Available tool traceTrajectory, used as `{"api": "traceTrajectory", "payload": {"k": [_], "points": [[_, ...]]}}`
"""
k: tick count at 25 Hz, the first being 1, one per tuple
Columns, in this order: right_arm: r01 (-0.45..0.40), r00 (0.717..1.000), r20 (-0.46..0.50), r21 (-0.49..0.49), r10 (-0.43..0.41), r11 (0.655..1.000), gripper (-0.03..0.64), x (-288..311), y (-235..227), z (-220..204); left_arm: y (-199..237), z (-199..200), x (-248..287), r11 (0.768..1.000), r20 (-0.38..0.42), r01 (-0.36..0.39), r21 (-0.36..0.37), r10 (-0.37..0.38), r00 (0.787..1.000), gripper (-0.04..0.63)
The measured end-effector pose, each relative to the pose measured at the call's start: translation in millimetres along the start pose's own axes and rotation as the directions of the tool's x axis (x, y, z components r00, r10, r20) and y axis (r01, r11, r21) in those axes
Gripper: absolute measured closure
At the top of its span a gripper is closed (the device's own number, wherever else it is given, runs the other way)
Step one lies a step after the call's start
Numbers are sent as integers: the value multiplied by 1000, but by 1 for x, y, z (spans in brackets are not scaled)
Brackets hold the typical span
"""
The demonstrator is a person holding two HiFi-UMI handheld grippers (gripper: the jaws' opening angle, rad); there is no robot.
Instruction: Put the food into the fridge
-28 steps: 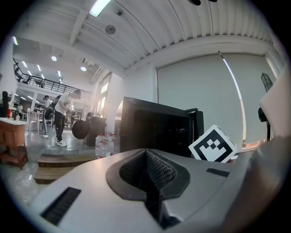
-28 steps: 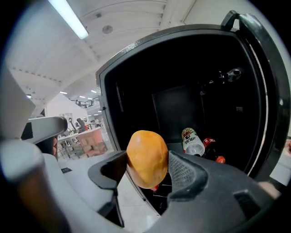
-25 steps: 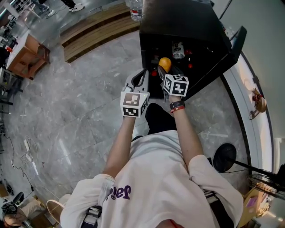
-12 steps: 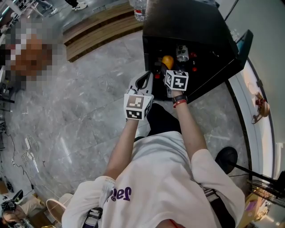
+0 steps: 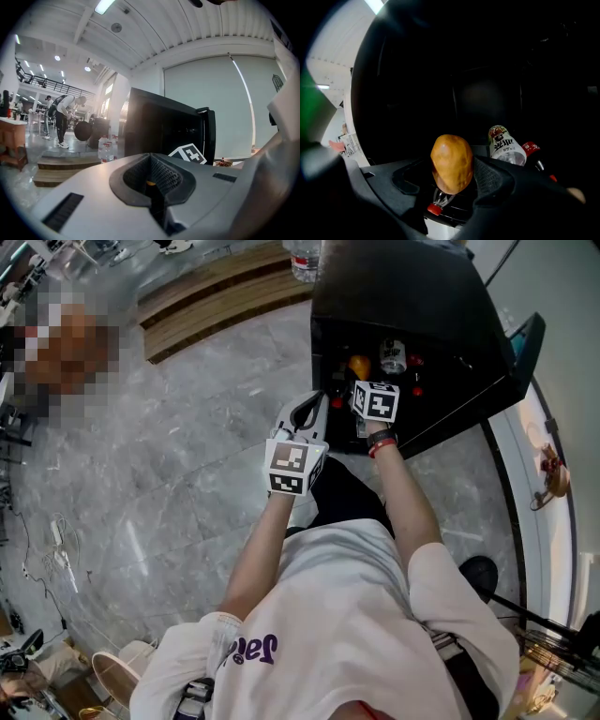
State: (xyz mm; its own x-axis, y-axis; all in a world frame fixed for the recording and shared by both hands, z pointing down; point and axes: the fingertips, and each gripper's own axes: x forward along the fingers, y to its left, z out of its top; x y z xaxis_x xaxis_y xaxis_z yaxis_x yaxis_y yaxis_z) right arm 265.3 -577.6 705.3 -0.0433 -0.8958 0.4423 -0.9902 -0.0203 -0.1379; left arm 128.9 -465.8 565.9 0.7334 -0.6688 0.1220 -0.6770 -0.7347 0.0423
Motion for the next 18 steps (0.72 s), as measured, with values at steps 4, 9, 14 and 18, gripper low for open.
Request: {"api": "traceTrajectory", "payload": {"k": [4, 9, 14, 18], "points": [[-4, 1000, -30, -15, 3, 1000, 313, 19, -8, -6, -2, 1, 5, 1000, 0, 0, 20, 0, 1000, 578], [-8, 998, -62, -27, 6, 1000, 313, 36, -11, -8, 3, 3, 4, 1000, -4, -19, 17, 19, 1000, 578], [20, 995, -94, -42, -24, 999, 311, 45, -19, -15, 8, 1, 2, 999, -17, -41, 7, 41, 999, 578], [17, 993, -113, -40, -21, 999, 311, 52, -22, -19, 9, -3, 5, 999, -30, -51, -5, 51, 998, 578]]}}
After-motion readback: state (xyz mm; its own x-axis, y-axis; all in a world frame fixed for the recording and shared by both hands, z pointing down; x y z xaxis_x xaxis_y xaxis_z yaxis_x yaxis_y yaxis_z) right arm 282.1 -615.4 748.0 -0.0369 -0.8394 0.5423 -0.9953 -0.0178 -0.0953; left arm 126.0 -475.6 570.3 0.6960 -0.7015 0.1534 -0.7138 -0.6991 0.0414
